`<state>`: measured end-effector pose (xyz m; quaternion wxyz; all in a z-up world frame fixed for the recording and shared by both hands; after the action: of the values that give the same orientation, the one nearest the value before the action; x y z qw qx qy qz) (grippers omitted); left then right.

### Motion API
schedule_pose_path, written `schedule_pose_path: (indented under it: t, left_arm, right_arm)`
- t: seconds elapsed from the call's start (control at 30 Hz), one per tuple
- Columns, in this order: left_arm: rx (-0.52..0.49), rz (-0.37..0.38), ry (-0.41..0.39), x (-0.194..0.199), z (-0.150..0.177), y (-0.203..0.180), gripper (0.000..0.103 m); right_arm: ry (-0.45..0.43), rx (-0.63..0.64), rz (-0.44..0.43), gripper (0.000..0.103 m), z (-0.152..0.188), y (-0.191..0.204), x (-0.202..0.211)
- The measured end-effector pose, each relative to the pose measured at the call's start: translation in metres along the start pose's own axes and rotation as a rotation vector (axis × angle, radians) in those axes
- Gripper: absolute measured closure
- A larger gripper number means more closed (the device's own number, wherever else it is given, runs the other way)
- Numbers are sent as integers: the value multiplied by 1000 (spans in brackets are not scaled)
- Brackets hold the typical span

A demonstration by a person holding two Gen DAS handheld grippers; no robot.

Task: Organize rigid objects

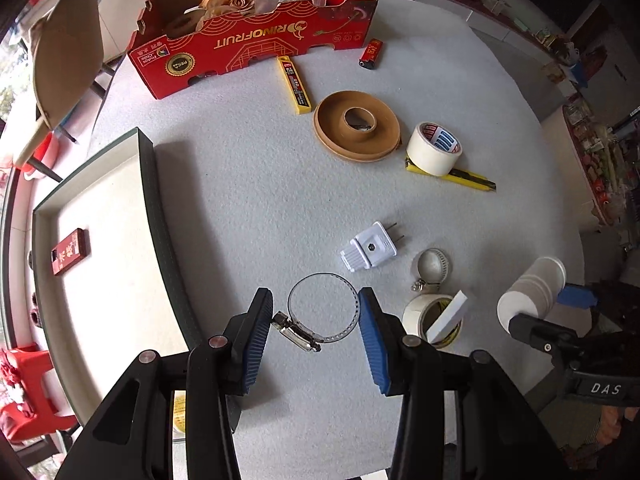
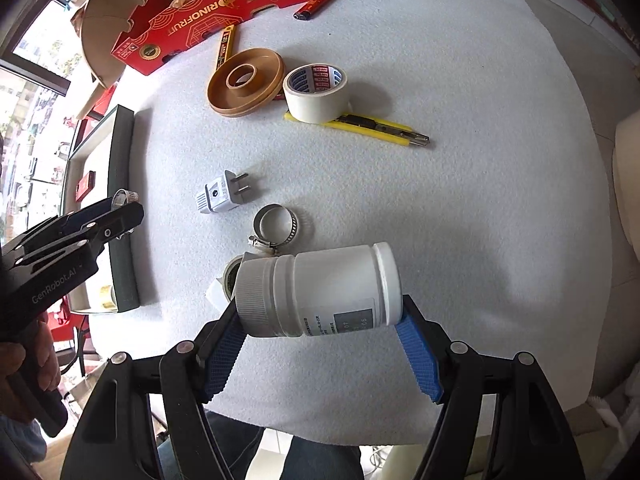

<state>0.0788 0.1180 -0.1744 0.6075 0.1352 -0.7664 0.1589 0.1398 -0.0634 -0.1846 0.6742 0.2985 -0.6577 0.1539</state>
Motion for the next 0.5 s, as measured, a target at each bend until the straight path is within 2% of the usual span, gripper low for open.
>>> schedule_pose_path:
  t: [0.13, 0.27, 0.33, 0.5]
  left_arm:
    - [-17, -18, 6, 14, 40, -8, 56]
    - [8, -56, -4, 22, 63, 5, 56]
    - [49, -84, -12, 25, 69, 20, 56]
    - [231, -131, -55, 46, 81, 73, 56]
  right_arm:
    - [22, 77, 9, 29, 12, 8, 5]
    - [32, 152, 7, 29, 11, 24, 8]
    - [26, 188, 5, 29, 5, 34, 10]
    - [-7, 280, -9, 29, -12, 65, 19]
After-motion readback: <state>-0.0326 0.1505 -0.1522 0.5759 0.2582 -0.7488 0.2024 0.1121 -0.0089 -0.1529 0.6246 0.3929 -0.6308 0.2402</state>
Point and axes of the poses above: each gripper's, at about its wrist camera, not at the fingertips, and x roughly against the way its jaws point, y to its left, z to its underside, the point moved 10 cm from there along -x, roughly the way its jaws point
